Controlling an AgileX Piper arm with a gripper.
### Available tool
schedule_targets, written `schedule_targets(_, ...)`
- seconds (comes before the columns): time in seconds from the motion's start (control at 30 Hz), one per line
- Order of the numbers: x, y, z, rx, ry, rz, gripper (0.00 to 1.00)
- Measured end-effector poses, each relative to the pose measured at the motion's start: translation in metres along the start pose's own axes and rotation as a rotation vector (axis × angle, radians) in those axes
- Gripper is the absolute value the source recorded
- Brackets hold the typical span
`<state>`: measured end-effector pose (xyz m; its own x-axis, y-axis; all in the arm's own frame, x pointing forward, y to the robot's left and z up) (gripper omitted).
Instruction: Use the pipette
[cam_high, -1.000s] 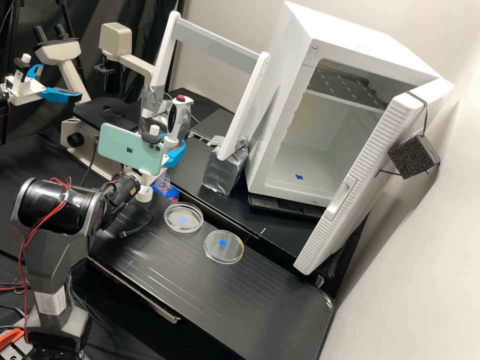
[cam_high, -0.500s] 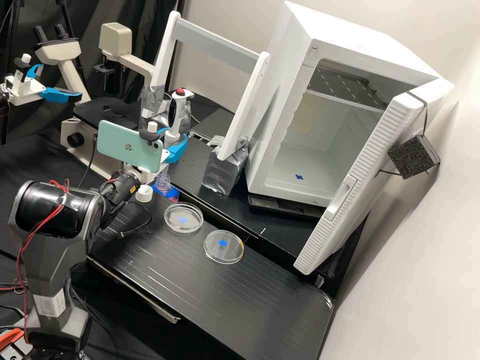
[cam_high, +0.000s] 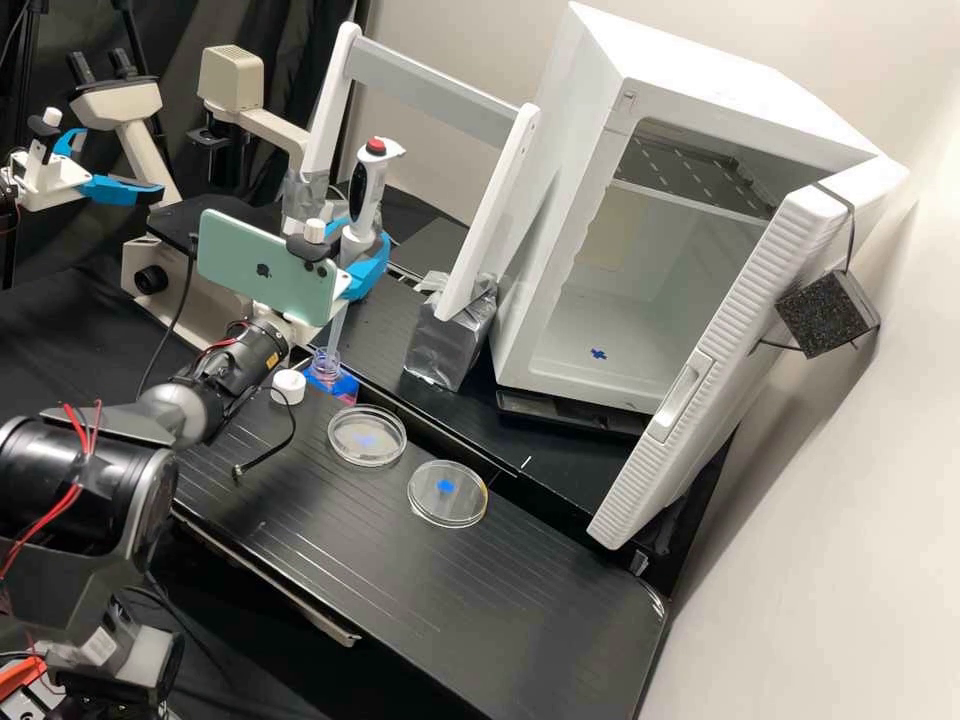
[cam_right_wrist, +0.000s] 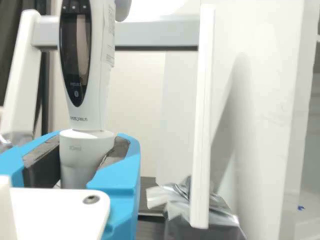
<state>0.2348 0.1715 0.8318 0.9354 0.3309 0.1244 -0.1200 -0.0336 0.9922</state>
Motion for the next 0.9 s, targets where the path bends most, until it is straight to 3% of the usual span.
schedule_targets(0.17, -0.003, 0.006, -0.009, 0.003, 0.036, -0.036, 0.0)
schedule_targets(0.4, -0.008, 0.021, -0.017, -0.026, 0.059, -0.076, 0.0)
schedule_targets(0.53, -0.009, 0.043, -0.016, -0.06, 0.044, -0.059, 0.0)
schedule_targets(0.73, -0.02, 0.077, -0.012, -0.012, 0.03, -0.019, 0.0)
schedule_targets(0.9, -0.031, 0.094, -0.015, -0.053, 0.066, -0.018, 0.0)
